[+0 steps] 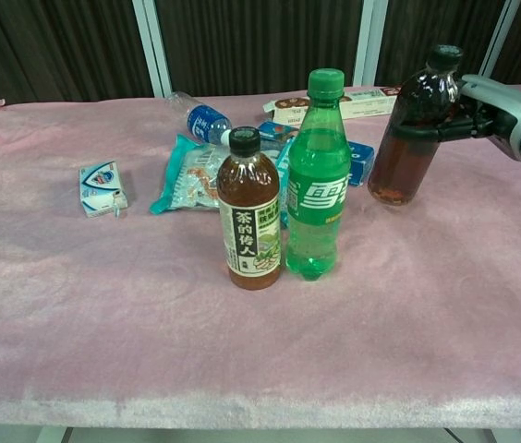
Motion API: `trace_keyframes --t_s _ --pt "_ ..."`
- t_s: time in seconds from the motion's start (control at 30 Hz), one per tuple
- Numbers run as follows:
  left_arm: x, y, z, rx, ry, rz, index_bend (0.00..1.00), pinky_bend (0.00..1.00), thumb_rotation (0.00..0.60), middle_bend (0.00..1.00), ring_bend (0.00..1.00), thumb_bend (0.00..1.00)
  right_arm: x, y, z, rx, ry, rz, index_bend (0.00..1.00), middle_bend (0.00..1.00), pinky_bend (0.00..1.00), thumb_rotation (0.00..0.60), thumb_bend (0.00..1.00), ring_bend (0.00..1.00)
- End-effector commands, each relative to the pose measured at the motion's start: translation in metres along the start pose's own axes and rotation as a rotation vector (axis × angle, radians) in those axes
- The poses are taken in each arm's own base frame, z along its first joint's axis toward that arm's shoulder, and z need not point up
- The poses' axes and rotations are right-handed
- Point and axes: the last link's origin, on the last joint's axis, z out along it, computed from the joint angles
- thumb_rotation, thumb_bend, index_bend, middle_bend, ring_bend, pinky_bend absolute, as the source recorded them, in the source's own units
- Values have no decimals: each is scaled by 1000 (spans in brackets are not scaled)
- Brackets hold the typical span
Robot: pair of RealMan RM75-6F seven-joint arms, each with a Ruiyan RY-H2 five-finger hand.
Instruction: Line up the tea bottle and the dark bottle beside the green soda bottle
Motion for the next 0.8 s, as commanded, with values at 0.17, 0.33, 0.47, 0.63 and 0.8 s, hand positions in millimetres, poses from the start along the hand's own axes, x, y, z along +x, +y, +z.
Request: trace_keyframes --t_s 0.17,0.33,0.47,0.63,0.8 --pt "0 0 -1 -1 1 -1 0 0 600 68 0 296 -20 -3 -39 23 -95 21 913 652 574 600 302 565" --pt "0 0 -1 -1 -1 -2 0 0 600 68 0 296 -35 -2 -43 17 -134 22 914 653 574 600 302 566" --pt "0 0 -1 0 0 -4 0 0 600 68 0 296 -41 -1 -42 15 -147 31 914 653 574 600 302 566" --pt "0 -1 -1 0 -3 -6 0 0 600 68 0 297 -45 -2 -41 11 -160 43 914 653 574 600 302 566" --pt "0 -1 -2 -1 -6 -7 0 0 600 68 0 297 -48 0 -41 4 -165 36 908 652 575 600 302 566"
